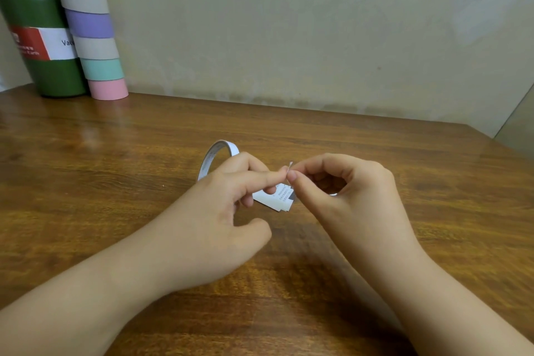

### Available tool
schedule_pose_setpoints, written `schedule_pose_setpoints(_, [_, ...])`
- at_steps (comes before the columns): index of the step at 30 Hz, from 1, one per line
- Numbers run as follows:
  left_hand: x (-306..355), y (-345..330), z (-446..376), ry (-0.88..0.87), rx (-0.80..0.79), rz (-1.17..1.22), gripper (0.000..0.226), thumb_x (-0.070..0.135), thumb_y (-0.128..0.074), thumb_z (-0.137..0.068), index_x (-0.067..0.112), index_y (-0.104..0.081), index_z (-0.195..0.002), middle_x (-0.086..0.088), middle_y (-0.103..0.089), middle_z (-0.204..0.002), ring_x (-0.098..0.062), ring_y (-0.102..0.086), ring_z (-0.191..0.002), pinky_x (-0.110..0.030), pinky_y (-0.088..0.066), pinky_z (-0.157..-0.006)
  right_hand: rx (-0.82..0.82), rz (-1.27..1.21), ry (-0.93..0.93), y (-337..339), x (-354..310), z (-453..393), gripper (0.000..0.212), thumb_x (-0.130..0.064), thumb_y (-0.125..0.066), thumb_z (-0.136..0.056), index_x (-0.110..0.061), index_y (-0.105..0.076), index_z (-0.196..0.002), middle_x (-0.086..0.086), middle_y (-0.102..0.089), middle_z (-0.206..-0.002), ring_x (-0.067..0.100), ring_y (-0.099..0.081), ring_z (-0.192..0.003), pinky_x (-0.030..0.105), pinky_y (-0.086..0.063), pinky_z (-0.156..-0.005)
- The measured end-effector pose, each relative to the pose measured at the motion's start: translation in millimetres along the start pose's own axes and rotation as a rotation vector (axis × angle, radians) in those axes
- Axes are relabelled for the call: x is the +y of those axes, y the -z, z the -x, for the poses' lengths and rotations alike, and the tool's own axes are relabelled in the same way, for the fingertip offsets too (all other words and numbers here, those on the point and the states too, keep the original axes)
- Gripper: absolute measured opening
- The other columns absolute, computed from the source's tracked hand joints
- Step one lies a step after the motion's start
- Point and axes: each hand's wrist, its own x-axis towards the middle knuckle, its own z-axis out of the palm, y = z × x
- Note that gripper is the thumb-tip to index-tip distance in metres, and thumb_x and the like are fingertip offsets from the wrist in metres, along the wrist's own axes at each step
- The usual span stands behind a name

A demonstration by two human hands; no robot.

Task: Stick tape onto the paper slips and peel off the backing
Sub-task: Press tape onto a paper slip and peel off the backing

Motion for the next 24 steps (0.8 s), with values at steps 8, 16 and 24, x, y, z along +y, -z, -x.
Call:
schedule_pose_setpoints(8, [-0.4, -2.9, 2.8, -0.070, 0.019, -0.151, 0.064, 0.024, -0.048, -0.071, 0.038, -0.049, -0.133, 0.019, -0.041, -0.098, -0.005, -0.044, -0.092, -0.014, -0.038, -0.073, -0.022, 0.043, 0.006, 0.3, 0.6, 0.1, 0.008, -0.019, -0.075, -0.077, -0.024, -0.074, -0.072, -0.023, -0.066, -0.066, -0.001, -0.062, -0.062, 0.009, -0.046, -0.058])
schedule_pose_setpoints(16, [1.0, -3.9, 2.4, -0.033, 0.013, -0.106, 0.062, 0.023, -0.049, -0.069, 0.037, -0.053, -0.130, 0.018, -0.042, -0.098, -0.008, -0.047, -0.081, -0.012, -0.038, -0.067, -0.005, 0.078, 0.037, -2.1, 0.3, 0.7, 0.013, -0.016, -0.073, -0.077, -0.024, -0.073, -0.067, -0.021, -0.065, -0.066, 0.002, -0.059, -0.060, 0.010, -0.043, -0.056])
schedule_pose_setpoints(24, [2.7, 1.0, 0.0, 0.050, 0.006, 0.077, 0.056, 0.018, -0.051, -0.067, 0.042, -0.062, -0.116, 0.014, -0.049, -0.095, -0.007, -0.045, -0.072, -0.012, -0.038, -0.062, 0.015, 0.050, 0.058, -0.6, 0.2, 0.4, 0.010, -0.013, -0.075, -0.076, -0.021, -0.074, -0.070, -0.017, -0.066, -0.061, 0.000, -0.060, -0.059, 0.009, -0.044, -0.056])
